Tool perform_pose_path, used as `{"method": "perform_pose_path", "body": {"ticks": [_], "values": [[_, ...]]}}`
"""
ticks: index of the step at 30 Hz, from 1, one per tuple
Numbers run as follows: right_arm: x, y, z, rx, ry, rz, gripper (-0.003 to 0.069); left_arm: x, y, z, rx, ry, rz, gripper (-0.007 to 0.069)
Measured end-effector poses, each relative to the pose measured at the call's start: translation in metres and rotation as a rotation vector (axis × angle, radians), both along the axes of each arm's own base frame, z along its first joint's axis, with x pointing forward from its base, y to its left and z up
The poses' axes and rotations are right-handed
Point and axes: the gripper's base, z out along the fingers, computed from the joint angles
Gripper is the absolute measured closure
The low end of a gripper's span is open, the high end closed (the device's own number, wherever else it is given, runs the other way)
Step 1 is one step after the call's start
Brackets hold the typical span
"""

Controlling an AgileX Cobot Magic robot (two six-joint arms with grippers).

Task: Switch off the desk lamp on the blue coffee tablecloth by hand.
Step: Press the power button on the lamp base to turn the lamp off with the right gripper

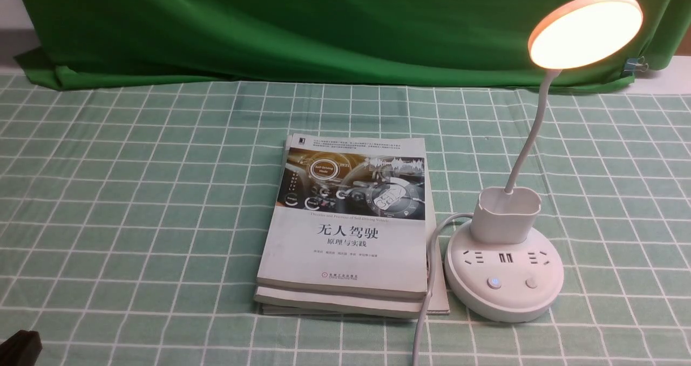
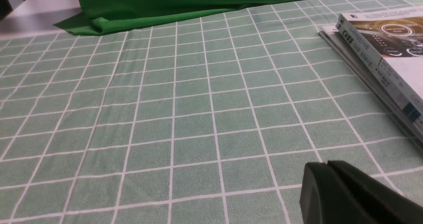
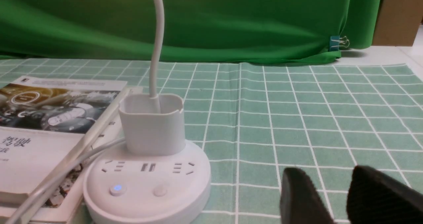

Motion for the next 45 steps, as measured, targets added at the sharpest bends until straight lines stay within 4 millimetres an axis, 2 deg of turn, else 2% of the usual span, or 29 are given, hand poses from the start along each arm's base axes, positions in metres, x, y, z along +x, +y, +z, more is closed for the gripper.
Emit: {"method": "perform_pose_path", "body": {"ticks": [13, 15, 18, 21, 25, 27, 29, 31, 32, 35, 36, 37, 38, 41, 45], "values": [[0.000, 0.000, 0.002, 0.015, -0.020, -0.002, 0.0419, 0.000, 0.000, 0.000, 0.000, 0.000, 0.000, 0.0624], [0.001, 0.000, 0.004, 0.080, -0.038, -0.006, 0.0419, 0.000, 0.000, 0.000, 0.000, 0.000, 0.000, 0.0624], [0.001, 0.000, 0.014, 0.365, -0.125, -0.025, 0.0419, 0.000, 0.000, 0.000, 0.000, 0.000, 0.000, 0.0624], [0.001, -0.001, 0.020, 0.541, -0.181, -0.030, 0.0419, 0.000, 0.000, 0.000, 0.000, 0.000, 0.000, 0.0624], [0.000, -0.002, 0.027, 0.630, -0.250, -0.024, 0.0419, 0.000, 0.000, 0.000, 0.000, 0.000, 0.000, 0.0624], [0.000, -0.002, 0.028, 0.650, -0.253, -0.021, 0.0447, 0.000, 0.000, 0.000, 0.000, 0.000, 0.000, 0.0624], [0.001, -0.001, 0.029, 0.633, -0.213, -0.019, 0.0487, 0.000, 0.000, 0.000, 0.000, 0.000, 0.000, 0.0624], [0.004, 0.004, 0.048, 0.530, -0.089, 0.017, 0.0582, 0.000, 0.000, 0.000, 0.000, 0.000, 0.000, 0.0624], [0.007, 0.007, 0.059, 0.476, -0.031, 0.039, 0.0603, 0.000, 0.000, 0.000, 0.000, 0.000, 0.000, 0.0624], [0.018, 0.015, 0.083, 0.351, 0.124, 0.100, 0.0619, 0.000, 0.000, 0.000, 0.000, 0.000, 0.000, 0.0624], [0.031, 0.021, 0.098, 0.274, 0.245, 0.139, 0.0623, 0.000, 0.000, 0.000, 0.000, 0.000, 0.000, 0.0624], [0.034, 0.024, 0.099, 0.243, 0.297, 0.157, 0.0623, 0.000, 0.000, 0.000, 0.000, 0.000, 0.000, 0.0624], [0.049, 0.031, 0.107, 0.177, 0.431, 0.188, 0.0625, 0.000, 0.000, 0.000, 0.000, 0.000, 0.000, 0.0624], [0.074, 0.041, 0.109, 0.082, 0.642, 0.222, 0.0627, 0.000, 0.000, 0.000, 0.000, 0.000, 0.000, 0.0624], [0.115, 0.053, 0.095, 0.015, 0.894, 0.223, 0.0627, 0.000, 0.000, 0.000, 0.000, 0.000, 0.000, 0.0624]]}}
